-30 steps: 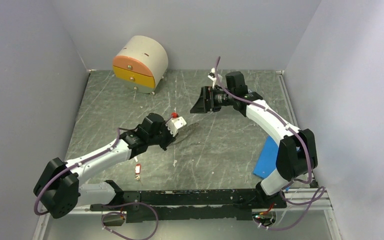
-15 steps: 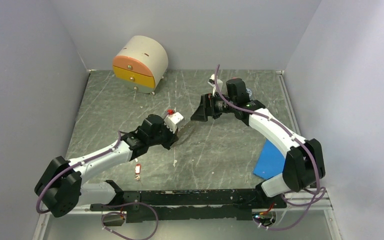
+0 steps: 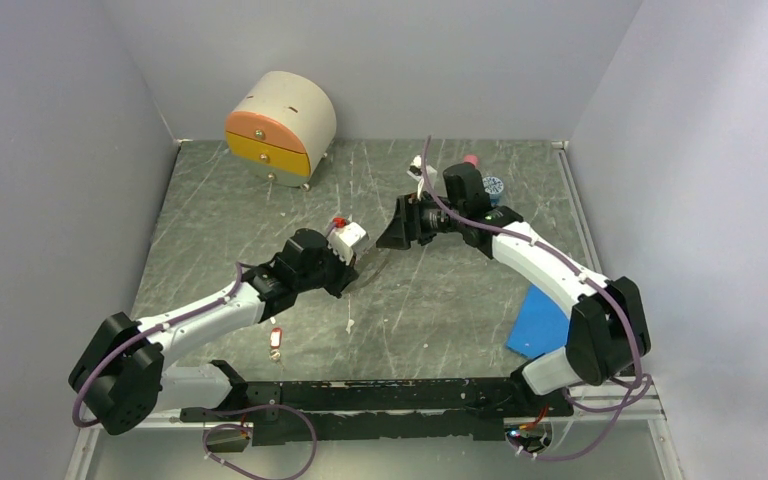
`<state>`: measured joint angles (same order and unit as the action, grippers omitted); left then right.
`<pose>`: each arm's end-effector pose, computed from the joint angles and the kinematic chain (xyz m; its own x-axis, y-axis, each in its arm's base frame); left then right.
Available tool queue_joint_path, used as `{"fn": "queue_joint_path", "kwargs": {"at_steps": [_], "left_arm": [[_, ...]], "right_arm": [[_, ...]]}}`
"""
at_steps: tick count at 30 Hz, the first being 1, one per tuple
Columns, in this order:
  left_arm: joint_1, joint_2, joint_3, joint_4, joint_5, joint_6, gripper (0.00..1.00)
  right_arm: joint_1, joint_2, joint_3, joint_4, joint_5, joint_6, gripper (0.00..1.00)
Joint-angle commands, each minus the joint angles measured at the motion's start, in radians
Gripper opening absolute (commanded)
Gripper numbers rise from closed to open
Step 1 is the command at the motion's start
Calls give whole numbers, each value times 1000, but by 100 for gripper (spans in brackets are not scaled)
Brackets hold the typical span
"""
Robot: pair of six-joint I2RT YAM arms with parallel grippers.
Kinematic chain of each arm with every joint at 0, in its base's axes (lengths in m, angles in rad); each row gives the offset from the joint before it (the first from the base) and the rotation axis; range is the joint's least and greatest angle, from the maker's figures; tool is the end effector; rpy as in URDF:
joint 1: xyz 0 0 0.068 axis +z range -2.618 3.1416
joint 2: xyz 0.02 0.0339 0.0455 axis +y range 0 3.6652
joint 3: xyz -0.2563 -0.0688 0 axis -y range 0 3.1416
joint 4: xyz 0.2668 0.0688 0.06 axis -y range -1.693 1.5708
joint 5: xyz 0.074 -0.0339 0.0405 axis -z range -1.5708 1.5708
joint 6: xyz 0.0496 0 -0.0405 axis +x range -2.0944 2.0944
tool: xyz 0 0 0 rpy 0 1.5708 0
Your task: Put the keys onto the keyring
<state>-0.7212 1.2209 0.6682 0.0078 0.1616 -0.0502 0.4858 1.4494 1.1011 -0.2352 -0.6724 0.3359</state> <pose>0.2169 -0.2013 0.2015 -0.4267 0.3092 -0.8499 0.7345 0.6667 -0.1262 0.2989 0.1928 0.2711 -0.7319 -0.0948 -0.6748 -0.6183 0.5088 0.5991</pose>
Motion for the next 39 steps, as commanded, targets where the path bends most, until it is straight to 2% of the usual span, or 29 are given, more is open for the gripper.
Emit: {"fn": "queue_joint_path", "kwargs": {"at_steps": [1, 6, 15, 19, 29, 39], "left_arm": [[1, -30, -1, 71, 0, -20, 3], [1, -36, 2, 70, 0, -11, 3], [1, -49, -2, 73, -1, -8, 2], [2, -49, -3, 74, 0, -8, 2], [1, -41, -9, 80, -1, -9, 3], [3, -48, 13, 9, -12, 37, 3]], "right_arm": [[10, 22, -34, 112, -43, 105, 63], [14, 54, -38, 128, -39, 145, 51], [16, 107, -22, 147, -33, 168, 49], [16, 112, -27, 206, -74, 188, 41], [16, 63, -71, 305, -118, 206, 0], [16, 43, -24, 163, -117, 35, 0]]}}
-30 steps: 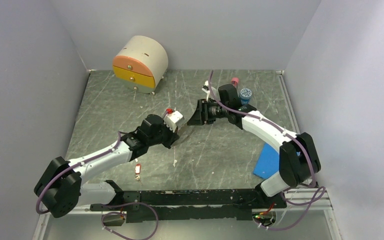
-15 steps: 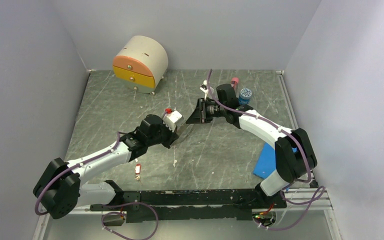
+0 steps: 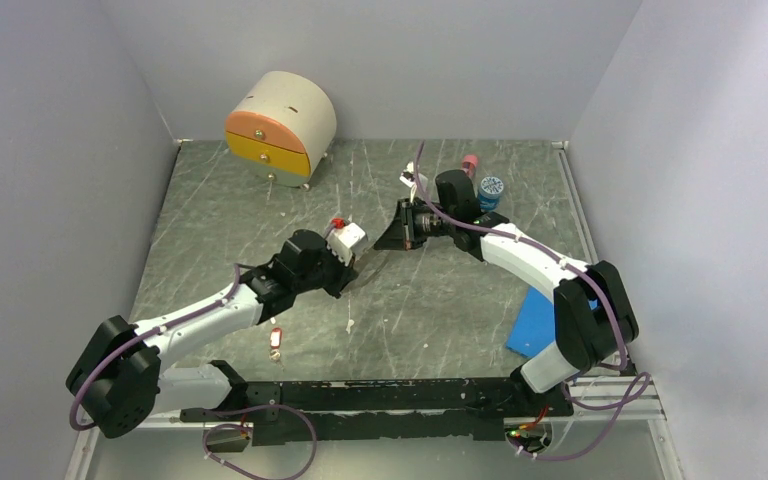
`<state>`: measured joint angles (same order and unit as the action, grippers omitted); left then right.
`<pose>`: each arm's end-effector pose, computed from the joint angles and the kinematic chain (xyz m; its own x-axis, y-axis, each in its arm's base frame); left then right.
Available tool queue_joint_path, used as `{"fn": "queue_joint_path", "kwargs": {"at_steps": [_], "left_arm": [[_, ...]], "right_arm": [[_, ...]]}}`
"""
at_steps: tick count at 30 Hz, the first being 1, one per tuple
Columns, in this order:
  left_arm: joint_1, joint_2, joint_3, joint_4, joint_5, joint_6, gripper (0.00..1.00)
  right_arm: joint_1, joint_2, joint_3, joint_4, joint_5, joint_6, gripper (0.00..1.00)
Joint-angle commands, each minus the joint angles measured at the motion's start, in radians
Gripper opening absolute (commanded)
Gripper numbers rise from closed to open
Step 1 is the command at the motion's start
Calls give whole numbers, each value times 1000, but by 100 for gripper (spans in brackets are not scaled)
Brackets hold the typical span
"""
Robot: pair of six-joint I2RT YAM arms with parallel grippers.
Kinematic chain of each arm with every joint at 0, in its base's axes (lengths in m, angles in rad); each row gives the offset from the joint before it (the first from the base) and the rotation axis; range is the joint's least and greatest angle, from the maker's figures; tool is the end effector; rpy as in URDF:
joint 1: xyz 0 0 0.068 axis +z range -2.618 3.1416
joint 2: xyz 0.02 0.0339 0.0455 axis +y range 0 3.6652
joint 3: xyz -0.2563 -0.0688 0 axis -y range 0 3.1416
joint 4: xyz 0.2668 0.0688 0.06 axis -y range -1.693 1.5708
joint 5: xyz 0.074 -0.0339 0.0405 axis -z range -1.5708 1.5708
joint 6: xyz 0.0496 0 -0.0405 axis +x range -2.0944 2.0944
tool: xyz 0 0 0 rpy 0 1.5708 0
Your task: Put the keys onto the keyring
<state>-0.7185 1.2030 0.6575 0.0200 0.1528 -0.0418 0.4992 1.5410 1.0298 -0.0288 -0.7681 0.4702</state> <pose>0.2160 -0.1989 0.2038 -0.4086 0.3025 -0.8611 0.7333 0.6706 -0.1124 0.3070 0.2067 0.2351 -0.7954 -0.0626 -0.6028 -0.5688 0.4201 0.7070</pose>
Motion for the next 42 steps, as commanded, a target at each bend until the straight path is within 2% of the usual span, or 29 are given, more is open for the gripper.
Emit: {"fn": "queue_joint_path", "kwargs": {"at_steps": [1, 5, 8, 15, 22, 26, 28, 30, 34, 38, 42], "left_arm": [[1, -34, 25, -8, 1, 68, 6], [3, -65, 25, -4, -34, 83, 36], [35, -99, 32, 16, 39, 66, 46], [235, -93, 70, 89, 539, 1, 46], [264, -33, 66, 222, 868, 94, 42], [264, -48, -33, 457, 908, 86, 39], [263, -61, -86, 574, 900, 87, 39], [261, -69, -107, 623, 902, 101, 39], [237, -70, -93, 561, 941, 177, 37], [187, -97, -94, 477, 881, 275, 36], [161, -99, -92, 435, 830, 319, 36]], "right_arm": [[4, -50, 54, -55, -24, -118, 0], [8, -33, 93, -130, -52, -207, 0], [11, -28, 106, -168, -79, -258, 0], [25, -60, 109, -194, -135, -363, 0], [40, -113, 94, -153, -148, -423, 0], [50, -135, 53, -100, -101, -462, 0], [56, -154, 1, -18, -133, -530, 0], [70, -179, -42, 17, -141, -616, 0], [95, -239, -111, 88, -157, -745, 0], [101, -277, -151, 105, -250, -878, 0], [109, -307, -195, 168, -264, -910, 0]]}}
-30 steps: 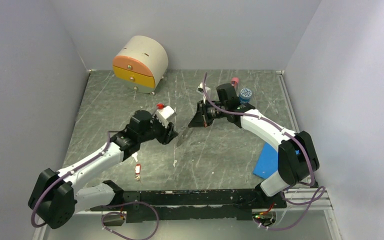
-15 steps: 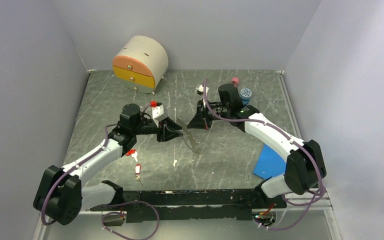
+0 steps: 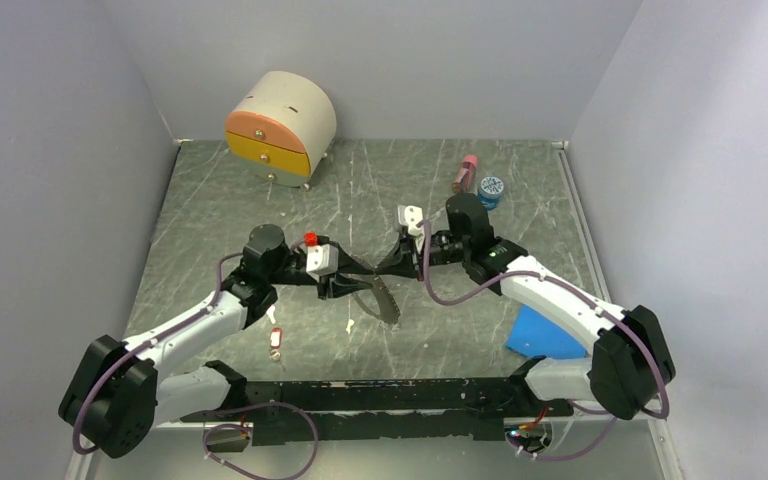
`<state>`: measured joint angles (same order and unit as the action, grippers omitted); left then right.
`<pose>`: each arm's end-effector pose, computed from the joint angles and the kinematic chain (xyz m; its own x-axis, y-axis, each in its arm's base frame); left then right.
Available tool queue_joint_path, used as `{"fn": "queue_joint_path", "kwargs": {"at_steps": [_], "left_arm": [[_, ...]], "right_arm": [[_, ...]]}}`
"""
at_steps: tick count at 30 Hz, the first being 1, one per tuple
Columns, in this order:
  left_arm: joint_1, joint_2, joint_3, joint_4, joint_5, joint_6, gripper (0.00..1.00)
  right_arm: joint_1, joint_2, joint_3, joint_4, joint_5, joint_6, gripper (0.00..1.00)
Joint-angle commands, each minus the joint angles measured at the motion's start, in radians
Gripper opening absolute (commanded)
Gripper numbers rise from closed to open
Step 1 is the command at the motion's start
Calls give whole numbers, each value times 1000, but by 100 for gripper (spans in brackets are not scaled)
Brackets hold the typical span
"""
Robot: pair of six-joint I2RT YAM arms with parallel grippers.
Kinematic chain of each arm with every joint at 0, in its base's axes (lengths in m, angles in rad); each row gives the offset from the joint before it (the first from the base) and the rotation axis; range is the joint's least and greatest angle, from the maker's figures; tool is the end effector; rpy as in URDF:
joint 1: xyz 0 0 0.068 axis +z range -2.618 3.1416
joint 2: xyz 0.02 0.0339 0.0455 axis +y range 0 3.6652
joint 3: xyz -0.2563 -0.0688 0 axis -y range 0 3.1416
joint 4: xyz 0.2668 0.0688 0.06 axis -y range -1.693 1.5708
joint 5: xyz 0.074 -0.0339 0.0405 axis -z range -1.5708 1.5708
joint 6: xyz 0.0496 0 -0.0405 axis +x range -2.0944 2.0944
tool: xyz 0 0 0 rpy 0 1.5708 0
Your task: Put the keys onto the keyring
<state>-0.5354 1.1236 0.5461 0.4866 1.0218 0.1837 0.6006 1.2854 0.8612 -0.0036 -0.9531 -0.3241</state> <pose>0.2063 -0.1716 0.2401 0.1053 0.0483 -0.9933 0.9944 0.0067 0.1058 0.2322 0.2081 0.2617 -0.0253 -0.2409 -0.9702 -0.9993 -0.0191 0.0308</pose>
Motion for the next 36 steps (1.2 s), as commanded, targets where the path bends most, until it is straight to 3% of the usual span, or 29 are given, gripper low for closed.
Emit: {"fn": "queue_joint_path", "kwargs": {"at_steps": [1, 6, 14, 21, 36], "left_arm": [[-26, -18, 22, -34, -60, 92, 36], [-31, -26, 28, -48, -181, 74, 39], [-32, -31, 32, -52, -255, 53, 39], [-50, 1, 6, 131, -203, -9, 37], [-71, 8, 4, 151, -180, 6, 32]], "right_arm": [[9, -57, -36, 152, -80, -125, 0], [16, -65, -39, 109, -70, -196, 0], [21, -75, -59, 129, -88, -221, 0], [23, -53, -58, 193, -72, -151, 0], [27, -44, -142, 416, -18, 17, 0]]}}
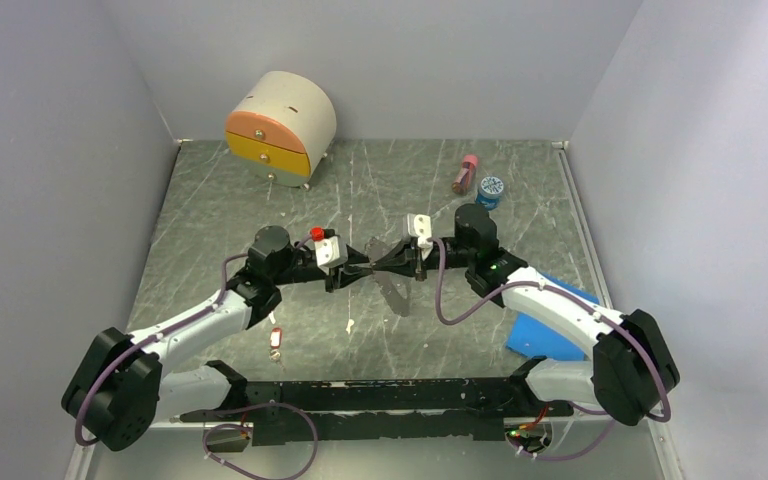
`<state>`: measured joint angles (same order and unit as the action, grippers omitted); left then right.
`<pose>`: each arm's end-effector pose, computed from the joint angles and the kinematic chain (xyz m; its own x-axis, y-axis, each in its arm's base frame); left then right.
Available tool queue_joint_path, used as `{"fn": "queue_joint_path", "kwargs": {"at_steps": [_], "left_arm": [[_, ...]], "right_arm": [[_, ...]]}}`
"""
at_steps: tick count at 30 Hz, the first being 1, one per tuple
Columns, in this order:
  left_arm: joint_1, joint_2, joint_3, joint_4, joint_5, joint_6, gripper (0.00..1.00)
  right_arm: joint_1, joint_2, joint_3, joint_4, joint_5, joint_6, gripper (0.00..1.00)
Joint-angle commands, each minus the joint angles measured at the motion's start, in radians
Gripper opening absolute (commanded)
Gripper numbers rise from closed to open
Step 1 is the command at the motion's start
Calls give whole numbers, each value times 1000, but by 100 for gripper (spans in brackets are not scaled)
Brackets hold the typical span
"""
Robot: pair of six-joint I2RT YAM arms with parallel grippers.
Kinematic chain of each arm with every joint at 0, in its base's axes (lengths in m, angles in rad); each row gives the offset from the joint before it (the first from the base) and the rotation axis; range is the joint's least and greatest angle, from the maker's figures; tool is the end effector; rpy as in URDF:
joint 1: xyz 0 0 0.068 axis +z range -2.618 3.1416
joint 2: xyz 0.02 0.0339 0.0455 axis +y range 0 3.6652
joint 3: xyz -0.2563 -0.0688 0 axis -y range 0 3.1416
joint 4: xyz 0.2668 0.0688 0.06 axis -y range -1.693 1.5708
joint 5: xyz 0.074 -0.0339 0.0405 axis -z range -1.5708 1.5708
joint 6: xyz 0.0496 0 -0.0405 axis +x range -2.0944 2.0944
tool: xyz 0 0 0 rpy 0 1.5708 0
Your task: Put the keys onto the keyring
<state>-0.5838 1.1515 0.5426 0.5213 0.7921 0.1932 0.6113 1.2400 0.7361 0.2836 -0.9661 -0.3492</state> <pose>0.2119 -0.1823 0.2347 0.1163 0.0848 -0.9896 0.9746 0.1823 0.1301 0.2215 0.2051 0.2573 0.1684 -0.1195 -0.9784 -0.9856 -0.0384 -0.1650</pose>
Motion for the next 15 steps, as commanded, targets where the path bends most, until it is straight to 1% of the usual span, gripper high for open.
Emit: {"fn": "queue_joint_path", "kwargs": {"at_steps": [1, 4, 10, 12, 15], "left_arm": [[-23, -22, 5, 121, 54, -4, 32], [-22, -22, 1, 136, 70, -13, 26], [-23, -31, -9, 161, 60, -38, 22], [-23, -39, -9, 152, 54, -39, 24], [-23, -67, -7, 105, 26, -25, 30]], "right_arm": [[16, 1, -24, 145, 0, 52, 0], [17, 7, -40, 196, 7, 83, 0], [17, 19, -70, 265, 16, 132, 0], [16, 19, -78, 284, 21, 145, 0], [17, 19, -88, 304, 31, 161, 0]]}}
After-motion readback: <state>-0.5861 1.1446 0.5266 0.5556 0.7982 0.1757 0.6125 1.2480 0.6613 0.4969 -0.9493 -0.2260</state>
